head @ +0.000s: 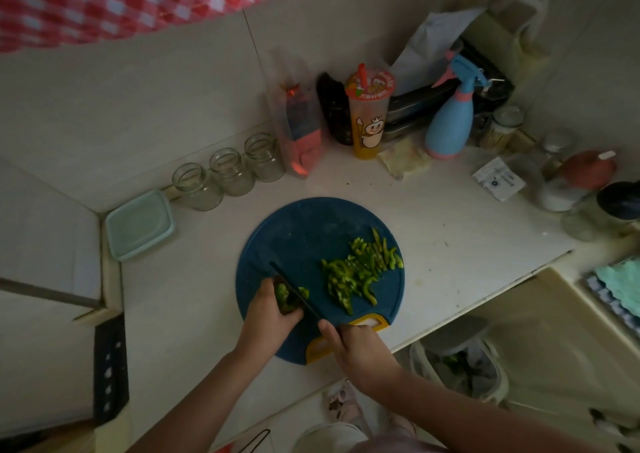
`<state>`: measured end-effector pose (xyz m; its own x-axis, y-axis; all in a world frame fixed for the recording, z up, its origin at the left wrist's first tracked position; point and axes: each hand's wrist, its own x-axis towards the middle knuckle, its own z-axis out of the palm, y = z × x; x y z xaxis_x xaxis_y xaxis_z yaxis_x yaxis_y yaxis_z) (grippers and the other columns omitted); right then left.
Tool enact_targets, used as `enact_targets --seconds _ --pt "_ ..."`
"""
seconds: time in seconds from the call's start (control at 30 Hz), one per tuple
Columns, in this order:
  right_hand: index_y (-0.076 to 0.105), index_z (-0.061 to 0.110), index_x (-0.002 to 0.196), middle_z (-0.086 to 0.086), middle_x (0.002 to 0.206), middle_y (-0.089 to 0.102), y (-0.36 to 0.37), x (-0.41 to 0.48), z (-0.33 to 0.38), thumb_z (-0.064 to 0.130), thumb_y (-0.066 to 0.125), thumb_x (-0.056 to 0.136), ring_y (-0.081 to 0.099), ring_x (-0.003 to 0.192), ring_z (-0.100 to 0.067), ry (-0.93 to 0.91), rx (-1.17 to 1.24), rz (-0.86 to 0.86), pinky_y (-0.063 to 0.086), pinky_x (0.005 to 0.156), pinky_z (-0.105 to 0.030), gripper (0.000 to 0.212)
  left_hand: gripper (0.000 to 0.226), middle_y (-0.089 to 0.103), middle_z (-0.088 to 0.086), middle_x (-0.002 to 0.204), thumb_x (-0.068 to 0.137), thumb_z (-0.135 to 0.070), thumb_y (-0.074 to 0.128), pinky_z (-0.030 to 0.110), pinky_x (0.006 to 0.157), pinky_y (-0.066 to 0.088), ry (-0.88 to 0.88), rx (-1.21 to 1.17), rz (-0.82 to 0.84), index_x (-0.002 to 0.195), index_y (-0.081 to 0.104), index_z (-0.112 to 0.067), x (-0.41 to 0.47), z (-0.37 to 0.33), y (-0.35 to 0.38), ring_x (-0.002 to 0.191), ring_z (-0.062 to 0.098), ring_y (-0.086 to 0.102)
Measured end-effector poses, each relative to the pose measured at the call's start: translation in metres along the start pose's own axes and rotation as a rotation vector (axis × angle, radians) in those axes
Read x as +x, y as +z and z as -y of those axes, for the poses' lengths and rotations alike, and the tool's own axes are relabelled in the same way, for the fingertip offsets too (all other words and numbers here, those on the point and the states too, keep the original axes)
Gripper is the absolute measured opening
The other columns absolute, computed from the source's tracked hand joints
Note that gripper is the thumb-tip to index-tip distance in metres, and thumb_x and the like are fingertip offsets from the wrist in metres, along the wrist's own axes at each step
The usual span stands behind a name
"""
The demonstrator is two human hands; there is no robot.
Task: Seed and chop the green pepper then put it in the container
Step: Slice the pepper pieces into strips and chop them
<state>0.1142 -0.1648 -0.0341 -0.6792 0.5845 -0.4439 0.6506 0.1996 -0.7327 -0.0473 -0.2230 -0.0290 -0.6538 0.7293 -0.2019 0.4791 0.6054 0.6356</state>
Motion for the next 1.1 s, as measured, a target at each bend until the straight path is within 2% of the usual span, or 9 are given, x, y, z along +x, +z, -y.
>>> enact_targets --seconds 0.13,0.4,0.63,0.7,0.83,0.9,0.97,1.03,1.1 --pt "0.037 0.019 0.056 0.0 0.055 0.043 -0.001 0.001 -0.003 0.055 0.032 0.096 0.044 0.055 -0.016 0.024 0.005 0.007 0.041 0.066 -0.04 0.054 0.052 0.062 0.009 0.113 0.073 -0.02 0.077 0.029 0.084 0.049 -0.013 -0.02 0.03 0.115 0.048 -0.007 0.001 0.0 0.0 0.106 0.023 0.059" --pt "0.037 0.019 0.058 0.0 0.055 0.042 -0.002 0.005 0.001 0.054 0.028 0.097 0.043 0.053 -0.016 0.022 -0.014 0.034 0.039 0.063 -0.036 0.053 0.049 0.061 0.008 0.112 0.076 -0.019 0.074 0.02 0.081 0.043 -0.012 -0.012 0.072 0.116 0.048 -0.006 0.005 -0.004 0.0 0.106 0.021 0.059" --pt "0.034 0.014 0.055 -0.002 0.051 0.038 -0.006 0.012 0.007 0.051 0.028 0.099 0.038 0.047 -0.012 0.055 0.025 0.058 0.035 0.061 -0.034 0.057 0.053 0.058 0.008 0.116 0.079 -0.023 0.072 0.027 0.087 0.048 -0.017 -0.01 0.136 0.121 0.043 -0.008 0.011 0.004 0.0 0.106 0.02 0.058" --pt "0.035 0.014 0.056 -0.003 0.053 0.04 -0.007 0.015 0.01 0.05 0.027 0.099 0.041 0.051 -0.015 0.058 0.01 0.064 0.038 0.064 -0.036 0.056 0.054 0.057 0.007 0.117 0.079 -0.023 0.072 0.025 0.088 0.047 -0.006 -0.016 0.146 0.122 0.042 -0.009 0.012 0.005 0.0 0.106 0.018 0.057" --pt "0.043 0.018 0.062 0.0 0.061 0.044 -0.003 0.025 0.015 0.053 0.026 0.098 0.052 0.07 -0.021 0.104 -0.049 0.063 0.037 0.066 -0.032 0.053 0.055 0.057 0.006 0.116 0.079 -0.022 0.072 0.023 0.085 0.045 0.0 -0.029 0.16 0.122 0.041 -0.01 0.012 0.01 0.0 0.104 0.017 0.056" --pt "0.054 0.019 0.076 0.002 0.064 0.041 0.004 0.029 0.016 0.053 0.023 0.098 0.055 0.077 -0.023 0.092 -0.105 0.064 0.036 0.067 -0.033 0.052 0.055 0.056 0.003 0.114 0.078 -0.022 0.073 0.02 0.084 0.044 0.013 -0.035 0.157 0.123 0.042 -0.011 0.011 0.012 -0.001 0.103 0.013 0.056" --pt "0.058 0.017 0.089 0.004 0.064 0.039 0.007 0.032 0.018 0.059 0.016 0.095 0.056 0.077 -0.023 0.106 -0.104 0.048 0.035 0.066 -0.033 0.06 0.054 0.056 -0.002 0.111 0.078 -0.021 0.074 0.014 0.081 0.041 0.041 -0.044 0.149 0.121 0.043 -0.014 0.01 0.013 -0.002 0.1 0.008 0.055" --pt "0.058 0.012 0.094 0.004 0.064 0.038 0.006 0.032 0.02 0.068 0.003 0.085 0.05 0.068 -0.019 0.123 -0.069 0.04 0.034 0.066 -0.033 0.079 0.052 0.056 -0.004 0.109 0.077 -0.021 0.074 0.012 0.079 0.041 0.063 -0.053 0.134 0.12 0.044 -0.017 0.008 0.015 -0.002 0.098 0.007 0.056" --pt "0.057 0.011 0.087 0.003 0.063 0.038 0.004 0.029 0.019 0.068 0.004 0.085 0.049 0.067 -0.019 0.132 -0.029 0.014 0.034 0.067 -0.033 0.078 0.05 0.059 -0.004 0.107 0.077 -0.02 0.075 0.015 0.08 0.045 0.064 -0.078 0.111 0.117 0.044 -0.021 0.005 0.017 0.0 0.096 0.008 0.059"
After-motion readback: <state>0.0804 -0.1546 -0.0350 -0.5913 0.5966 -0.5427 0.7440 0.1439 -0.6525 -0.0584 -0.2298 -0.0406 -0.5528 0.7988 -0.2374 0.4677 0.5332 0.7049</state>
